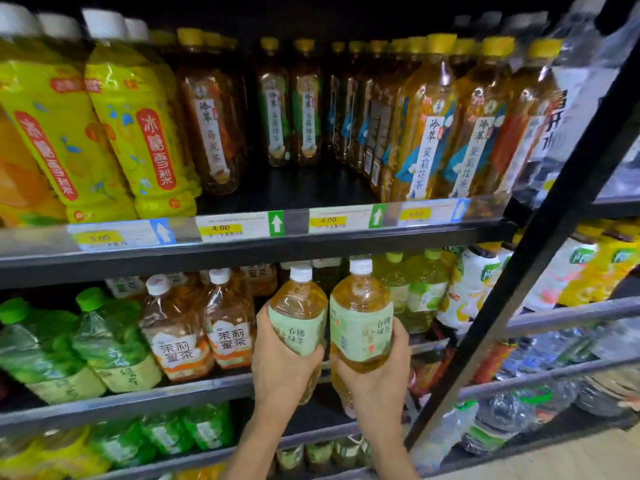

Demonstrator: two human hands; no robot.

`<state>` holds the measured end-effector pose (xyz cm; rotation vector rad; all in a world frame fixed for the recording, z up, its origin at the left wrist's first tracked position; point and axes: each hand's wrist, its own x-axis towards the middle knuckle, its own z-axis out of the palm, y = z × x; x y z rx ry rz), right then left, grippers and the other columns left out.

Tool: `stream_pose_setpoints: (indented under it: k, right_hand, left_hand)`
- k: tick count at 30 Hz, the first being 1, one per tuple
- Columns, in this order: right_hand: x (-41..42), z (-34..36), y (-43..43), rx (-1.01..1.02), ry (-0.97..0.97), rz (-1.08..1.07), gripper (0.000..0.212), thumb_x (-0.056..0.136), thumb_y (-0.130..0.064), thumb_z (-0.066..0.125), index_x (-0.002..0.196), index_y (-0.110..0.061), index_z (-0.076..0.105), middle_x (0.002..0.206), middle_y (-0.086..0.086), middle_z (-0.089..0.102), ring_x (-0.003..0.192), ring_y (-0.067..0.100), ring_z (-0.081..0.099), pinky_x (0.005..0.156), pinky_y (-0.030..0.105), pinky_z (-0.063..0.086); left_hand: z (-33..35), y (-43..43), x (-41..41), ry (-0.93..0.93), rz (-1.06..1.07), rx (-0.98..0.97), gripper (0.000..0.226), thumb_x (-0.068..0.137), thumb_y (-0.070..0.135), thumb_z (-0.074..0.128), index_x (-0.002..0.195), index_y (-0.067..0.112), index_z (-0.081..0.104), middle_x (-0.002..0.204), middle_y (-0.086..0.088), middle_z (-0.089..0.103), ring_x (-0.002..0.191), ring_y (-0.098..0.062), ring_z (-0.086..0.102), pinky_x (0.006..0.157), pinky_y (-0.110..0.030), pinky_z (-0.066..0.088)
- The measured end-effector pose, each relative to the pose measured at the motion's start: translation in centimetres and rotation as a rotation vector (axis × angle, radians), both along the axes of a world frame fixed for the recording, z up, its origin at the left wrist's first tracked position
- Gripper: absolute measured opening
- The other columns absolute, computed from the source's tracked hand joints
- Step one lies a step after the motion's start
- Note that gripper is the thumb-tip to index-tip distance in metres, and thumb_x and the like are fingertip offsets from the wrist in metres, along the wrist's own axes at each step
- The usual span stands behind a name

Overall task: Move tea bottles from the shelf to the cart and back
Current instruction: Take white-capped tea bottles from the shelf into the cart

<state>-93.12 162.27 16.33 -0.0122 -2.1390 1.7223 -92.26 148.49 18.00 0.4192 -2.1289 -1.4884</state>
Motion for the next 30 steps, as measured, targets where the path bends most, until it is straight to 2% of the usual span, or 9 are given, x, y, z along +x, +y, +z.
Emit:
stream_pose_setpoints:
  k: [2,7,12,19,24,30]
  right_hand:
    - [-0.9,-0.3,0.4,0.009,0.001,0.041,0.105,0.051,-0.025,0.095,0.14,-0.039,0.04,0.117,-0.025,0.049,0.117,0.012,0.049,0.098,0.036,0.045]
    - [-2.9,-0.6,0.4,0.003,-0.008,0.12,0.106,0.053,-0.014,0.096,0.139,-0.038,0.04,0.117,-0.016,0.051,0.117,0.008,0.049,0.097,0.03,0.044]
    - [-5.0,-1.2,-0.3,-0.002,-0.013,0.142,0.105,0.053,-0.015,0.096,0.138,-0.039,0.039,0.124,-0.01,0.052,0.123,0.016,0.048,0.103,0.046,0.047]
    - [-7.1,-2.0,-1.3,-0.037,0.066,0.14,0.103,0.054,-0.014,0.096,0.137,-0.038,0.039,0.131,-0.014,0.05,0.126,0.013,0.046,0.106,0.049,0.044]
    - [-8.3,-3.7,-2.4,-0.078,0.084,0.096,0.104,0.056,-0.011,0.095,0.14,-0.034,0.038,0.125,-0.014,0.047,0.124,0.013,0.044,0.106,0.043,0.044]
    - [-9.6,-5.2,-3.2,-0.097,0.123,0.077,0.104,0.06,-0.011,0.094,0.145,-0.026,0.037,0.125,-0.013,0.043,0.125,0.011,0.041,0.099,0.029,0.038]
  left_hand:
    - [-0.1,0.5,-0.3,0.014,0.038,0.003,0.1,0.055,0.029,0.095,0.136,0.037,0.035,0.122,0.012,0.059,0.114,-0.009,0.058,0.095,-0.045,0.054]
    - [0.0,0.7,-1.3,0.051,0.113,-0.013,0.097,0.058,0.03,0.094,0.135,0.038,0.035,0.12,0.013,0.06,0.112,-0.007,0.059,0.094,-0.042,0.054]
    - [-0.1,0.6,-2.4,0.089,0.149,-0.032,0.093,0.058,0.027,0.094,0.129,0.043,0.035,0.12,0.017,0.058,0.113,-0.002,0.057,0.094,-0.034,0.052]
    - [-1.3,0.0,-4.5,0.142,0.151,-0.022,0.09,0.059,0.029,0.093,0.126,0.044,0.036,0.12,0.021,0.058,0.116,-0.002,0.057,0.098,-0.038,0.051]
    - [-2.9,-0.7,-6.2,0.161,0.138,-0.037,0.093,0.056,0.038,0.09,0.132,0.039,0.036,0.122,0.016,0.06,0.115,-0.007,0.059,0.096,-0.048,0.053]
    - [-4.8,-0.6,-7.3,0.215,0.144,-0.037,0.092,0.06,0.029,0.093,0.131,0.041,0.036,0.124,0.02,0.057,0.116,0.002,0.056,0.097,-0.035,0.051]
